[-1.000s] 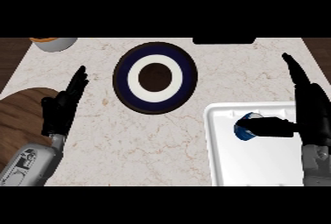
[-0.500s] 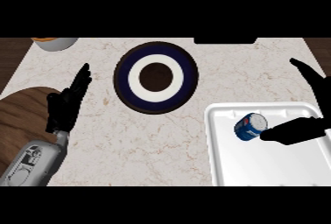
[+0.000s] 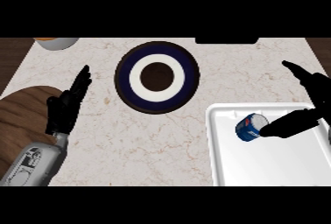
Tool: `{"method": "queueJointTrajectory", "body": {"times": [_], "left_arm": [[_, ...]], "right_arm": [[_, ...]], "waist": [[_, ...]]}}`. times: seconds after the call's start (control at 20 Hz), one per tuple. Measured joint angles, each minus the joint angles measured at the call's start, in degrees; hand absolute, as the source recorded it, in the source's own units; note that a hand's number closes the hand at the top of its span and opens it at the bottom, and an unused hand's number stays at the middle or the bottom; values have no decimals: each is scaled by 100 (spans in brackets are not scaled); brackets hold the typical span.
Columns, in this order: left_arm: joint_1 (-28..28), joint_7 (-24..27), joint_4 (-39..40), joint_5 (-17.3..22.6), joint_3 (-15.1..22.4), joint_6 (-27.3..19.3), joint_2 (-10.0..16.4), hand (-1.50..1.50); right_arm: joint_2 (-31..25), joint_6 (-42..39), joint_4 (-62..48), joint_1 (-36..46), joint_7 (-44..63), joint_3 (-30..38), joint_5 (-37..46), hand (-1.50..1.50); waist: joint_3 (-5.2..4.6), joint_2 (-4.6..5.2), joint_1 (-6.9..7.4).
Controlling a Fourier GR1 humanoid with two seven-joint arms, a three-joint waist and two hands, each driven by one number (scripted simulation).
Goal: Pick the can from the tray and place it in the plate
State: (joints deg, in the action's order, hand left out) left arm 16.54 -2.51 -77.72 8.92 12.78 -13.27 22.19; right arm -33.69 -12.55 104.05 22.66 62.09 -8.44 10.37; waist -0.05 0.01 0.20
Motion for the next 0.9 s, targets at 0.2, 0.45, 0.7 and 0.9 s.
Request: {"method": "queueJointTrajectory", "body": {"times": [0.2,0.45,0.7,0.9], "left_arm": [[19,-78,-46,-64,-25,-4,-67,0],[-82,-185,-212,-128,-128,77,-80,0],[-154,-104,-216,-307,-177,79,-253,0],[-133,-198,-251,-355,-301,210,-296,0]], "right_arm": [[125,-46,-384,-50,-55,-268,120,-150],[229,-150,-799,-201,-278,-331,216,-150],[391,-240,-1102,-272,-411,-368,387,-150],[496,-306,-1376,-410,-604,-310,548,-150]], "waist": [[1,3,12],[3,-1,8],[5,0,-2],[4,-2,-8]]}}
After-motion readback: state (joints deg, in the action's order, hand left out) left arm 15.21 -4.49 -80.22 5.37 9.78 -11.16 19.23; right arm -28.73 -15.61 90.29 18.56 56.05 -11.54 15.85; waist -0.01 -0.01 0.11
